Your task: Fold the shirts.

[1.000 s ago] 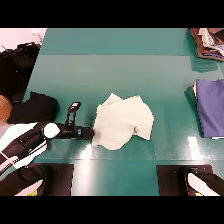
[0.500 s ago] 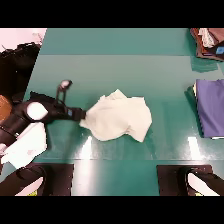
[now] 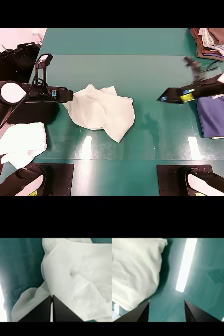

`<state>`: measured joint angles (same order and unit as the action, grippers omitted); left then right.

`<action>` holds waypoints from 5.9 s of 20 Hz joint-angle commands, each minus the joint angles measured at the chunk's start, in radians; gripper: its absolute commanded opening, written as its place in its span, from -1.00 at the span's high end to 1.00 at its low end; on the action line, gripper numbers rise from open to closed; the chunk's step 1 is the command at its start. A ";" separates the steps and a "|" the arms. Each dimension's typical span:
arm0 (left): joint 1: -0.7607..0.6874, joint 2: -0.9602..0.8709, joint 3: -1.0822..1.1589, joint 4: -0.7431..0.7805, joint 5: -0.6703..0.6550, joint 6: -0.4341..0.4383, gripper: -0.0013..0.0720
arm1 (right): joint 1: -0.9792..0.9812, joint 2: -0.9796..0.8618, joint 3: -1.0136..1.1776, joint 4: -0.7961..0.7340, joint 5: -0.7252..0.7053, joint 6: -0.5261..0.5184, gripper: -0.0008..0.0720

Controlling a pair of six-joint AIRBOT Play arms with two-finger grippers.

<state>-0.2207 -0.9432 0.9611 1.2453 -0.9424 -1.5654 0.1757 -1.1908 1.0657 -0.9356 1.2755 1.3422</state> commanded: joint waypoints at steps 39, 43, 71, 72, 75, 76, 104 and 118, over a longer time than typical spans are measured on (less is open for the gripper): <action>0.004 0.126 1.126 -0.050 -0.257 0.003 0.91 | 0.151 0.300 0.918 -0.432 -0.075 0.039 0.93; 0.004 0.098 0.964 -0.044 -0.270 0.003 0.91 | 0.151 0.201 0.911 -0.422 -0.050 0.077 0.93; 0.244 -0.267 0.166 0.093 -0.277 0.046 -0.31 | 0.082 -0.483 0.921 -0.417 0.212 0.087 -0.06; 0.238 -0.202 0.064 0.081 -0.275 0.043 -0.31 | 0.074 -0.462 0.921 -0.417 0.237 0.087 -0.03; 0.214 -0.010 -0.237 0.071 -0.270 -0.015 -0.31 | 0.046 -0.395 0.920 -0.407 0.291 0.087 -0.03; 0.213 0.041 -0.312 0.050 -0.270 -0.028 -0.31 | 0.035 -0.376 0.920 -0.376 0.301 0.087 -0.03; 0.213 0.175 -0.459 -0.300 -0.095 0.078 0.91 | -0.565 0.345 -0.502 -0.243 0.208 0.090 -0.54; 0.213 0.175 -0.448 -0.301 -0.117 0.081 0.91 | -0.237 0.162 -0.661 -0.243 0.014 0.152 0.82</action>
<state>-0.0074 -0.7685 0.5121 0.9440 -1.0519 -1.4841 -0.1265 -0.9977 0.4114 -1.1637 1.3540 1.4879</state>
